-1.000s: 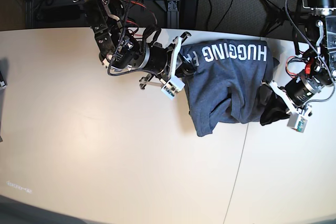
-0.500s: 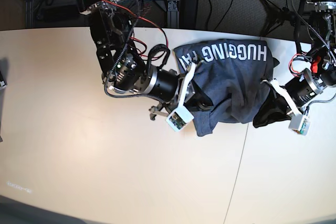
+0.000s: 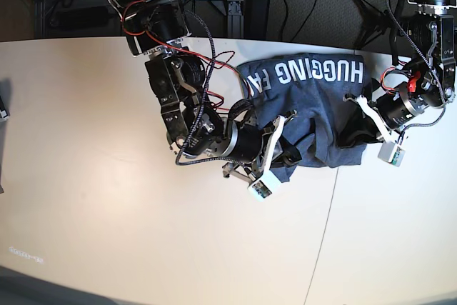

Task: Fold the T-shirt properly
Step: 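Press the bundle flat and open both grippers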

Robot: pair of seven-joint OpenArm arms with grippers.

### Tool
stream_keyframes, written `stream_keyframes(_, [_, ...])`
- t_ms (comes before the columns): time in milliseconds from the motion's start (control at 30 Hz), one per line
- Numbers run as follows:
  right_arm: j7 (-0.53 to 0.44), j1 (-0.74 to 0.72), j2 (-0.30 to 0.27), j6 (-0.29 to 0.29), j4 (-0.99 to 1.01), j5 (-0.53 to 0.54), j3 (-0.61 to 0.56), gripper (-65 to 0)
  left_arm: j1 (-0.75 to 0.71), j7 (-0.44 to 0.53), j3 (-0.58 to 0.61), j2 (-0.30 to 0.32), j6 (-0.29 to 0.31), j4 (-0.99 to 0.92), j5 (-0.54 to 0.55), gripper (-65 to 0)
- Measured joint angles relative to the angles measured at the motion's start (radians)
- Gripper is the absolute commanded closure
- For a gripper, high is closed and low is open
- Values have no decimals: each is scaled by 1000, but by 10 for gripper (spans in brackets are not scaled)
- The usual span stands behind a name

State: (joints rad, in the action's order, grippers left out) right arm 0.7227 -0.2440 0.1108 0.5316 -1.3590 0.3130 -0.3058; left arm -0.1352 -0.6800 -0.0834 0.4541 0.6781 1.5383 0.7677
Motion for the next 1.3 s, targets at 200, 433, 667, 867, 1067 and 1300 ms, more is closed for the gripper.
stream_keyframes(200, [-59, 5, -3, 0, 93, -87, 0, 0, 0, 13, 0, 0, 0, -63, -18, 0])
stream_keyframes(433, [-92, 0, -24, -1, 142, -144, -2, 0, 0, 27, 0, 0, 0, -68, -34, 0])
stream_keyframes(667, [-126, 0, -101, -3, 143, -119, -3, 0, 0, 49, -6, 0, 0, -68, -111, 0])
stream_keyframes(867, [-136, -1, -126, -3, 143, -103, -3, 0, 0, 61, -7, 0, 0, -68, -113, 0])
stream_keyframes(1067, [-123, 0, -130, -2, 136, -25, -2, 0, 8, 82, -18, -1, 0, -65, -85, 0])
stream_keyframes(1300, [-73, 13, -127, 0, -3, -50, -2, 0, 8, 85, -149, -2, 0, -16, -60, 0])
